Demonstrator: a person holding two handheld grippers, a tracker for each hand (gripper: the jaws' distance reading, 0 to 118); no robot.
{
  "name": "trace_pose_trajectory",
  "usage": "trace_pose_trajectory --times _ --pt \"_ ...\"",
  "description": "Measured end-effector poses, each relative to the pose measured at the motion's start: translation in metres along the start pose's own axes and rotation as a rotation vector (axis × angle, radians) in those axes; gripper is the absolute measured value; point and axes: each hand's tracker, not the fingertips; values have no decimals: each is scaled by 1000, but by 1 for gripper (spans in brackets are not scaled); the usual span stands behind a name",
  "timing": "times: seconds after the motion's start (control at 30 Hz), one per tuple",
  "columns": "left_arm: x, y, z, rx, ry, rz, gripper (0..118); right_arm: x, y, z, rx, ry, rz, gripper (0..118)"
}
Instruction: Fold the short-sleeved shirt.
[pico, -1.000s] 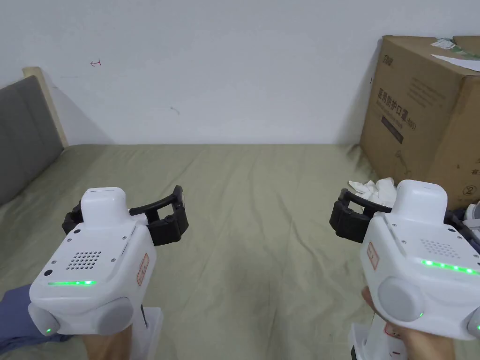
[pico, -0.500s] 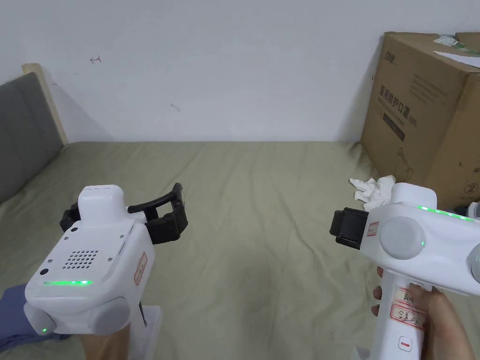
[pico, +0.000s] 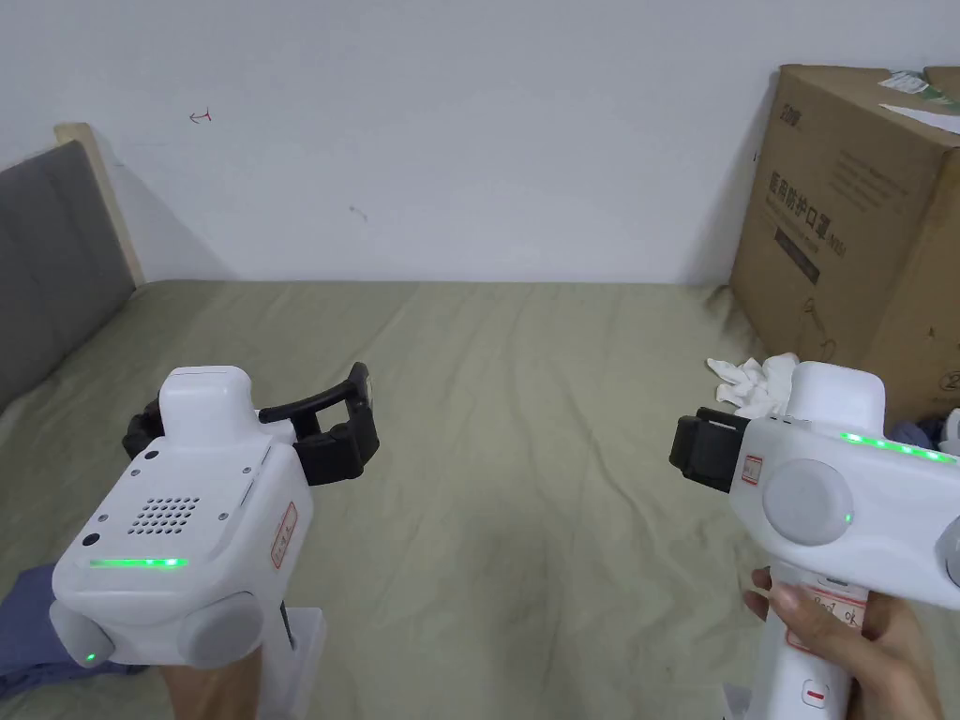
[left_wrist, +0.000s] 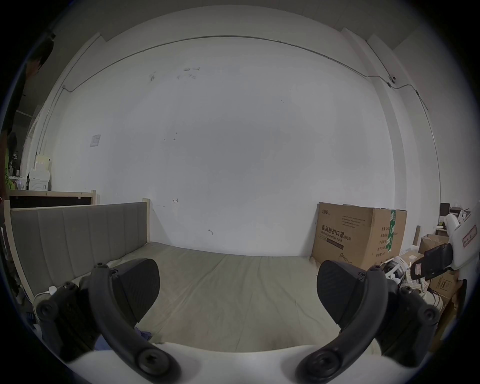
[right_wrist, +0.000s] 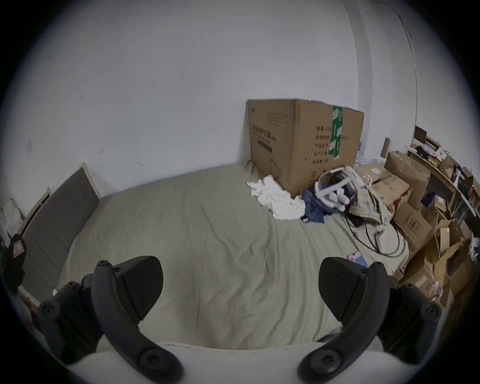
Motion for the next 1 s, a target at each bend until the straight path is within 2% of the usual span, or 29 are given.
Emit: trace_pose_trajectory --times 0.13,0.4,0.47,0.53,1.0 --pt "0 0 1 3 4 1 118 3 -8 4 160 82 18 118" --pt "0 0 2 24 11 -3 118 1 -35 13 533 64 77 118" --pt "0 0 2 27 13 -9 118 -1 -35 15 527 40 116 118" --pt "1 -1 2 31 15 -12 118 0 -35 14 528 58 123 118" --pt "1 -1 4 31 15 -13 118 3 -34 16 520 72 112 118"
